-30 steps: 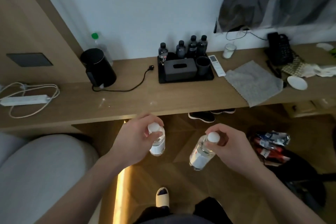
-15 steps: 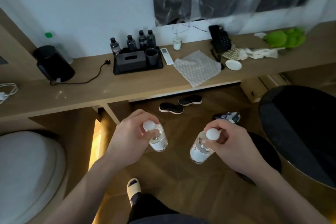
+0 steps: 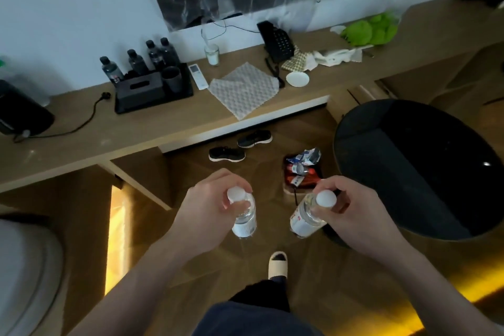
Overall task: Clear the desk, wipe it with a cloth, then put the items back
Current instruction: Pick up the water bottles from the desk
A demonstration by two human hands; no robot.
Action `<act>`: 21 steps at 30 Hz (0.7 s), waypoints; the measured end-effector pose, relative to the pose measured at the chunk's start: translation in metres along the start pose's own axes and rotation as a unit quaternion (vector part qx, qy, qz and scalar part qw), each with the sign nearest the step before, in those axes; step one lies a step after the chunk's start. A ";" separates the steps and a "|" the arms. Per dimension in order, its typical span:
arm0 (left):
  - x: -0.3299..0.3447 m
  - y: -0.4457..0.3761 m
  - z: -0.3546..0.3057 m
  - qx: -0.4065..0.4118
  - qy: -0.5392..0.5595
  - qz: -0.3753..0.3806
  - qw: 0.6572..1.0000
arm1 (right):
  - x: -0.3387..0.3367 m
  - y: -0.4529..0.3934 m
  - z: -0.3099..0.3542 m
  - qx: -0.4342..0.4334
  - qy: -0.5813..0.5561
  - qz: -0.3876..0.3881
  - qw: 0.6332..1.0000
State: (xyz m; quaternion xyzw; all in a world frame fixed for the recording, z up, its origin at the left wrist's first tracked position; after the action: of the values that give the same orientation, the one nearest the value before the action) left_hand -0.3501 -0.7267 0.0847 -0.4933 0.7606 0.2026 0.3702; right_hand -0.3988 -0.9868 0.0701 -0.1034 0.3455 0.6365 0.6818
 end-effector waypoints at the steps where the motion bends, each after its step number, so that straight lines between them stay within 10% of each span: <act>1: 0.008 -0.010 -0.002 0.004 0.004 0.006 1.000 | -0.005 -0.004 -0.005 0.003 0.002 -0.003 1.000; 21: 0.127 -0.167 -0.053 0.049 0.018 0.051 0.997 | -0.123 -0.115 -0.076 0.025 -0.020 -0.015 0.999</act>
State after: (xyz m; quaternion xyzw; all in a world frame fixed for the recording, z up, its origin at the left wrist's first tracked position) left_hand -0.2497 -0.9103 0.0311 -0.4385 0.8004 0.1750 0.3693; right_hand -0.3100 -1.1481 0.0537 -0.0787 0.3458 0.6193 0.7005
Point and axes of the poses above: each hand's wrist, its own y-axis away from the middle knuckle, its own x-axis out of the palm, z = x × y, the point moved 8 cm from there along -y, towards the middle knuckle, and after that the axes turned 12 degrees about x, right-handed, at the moved point
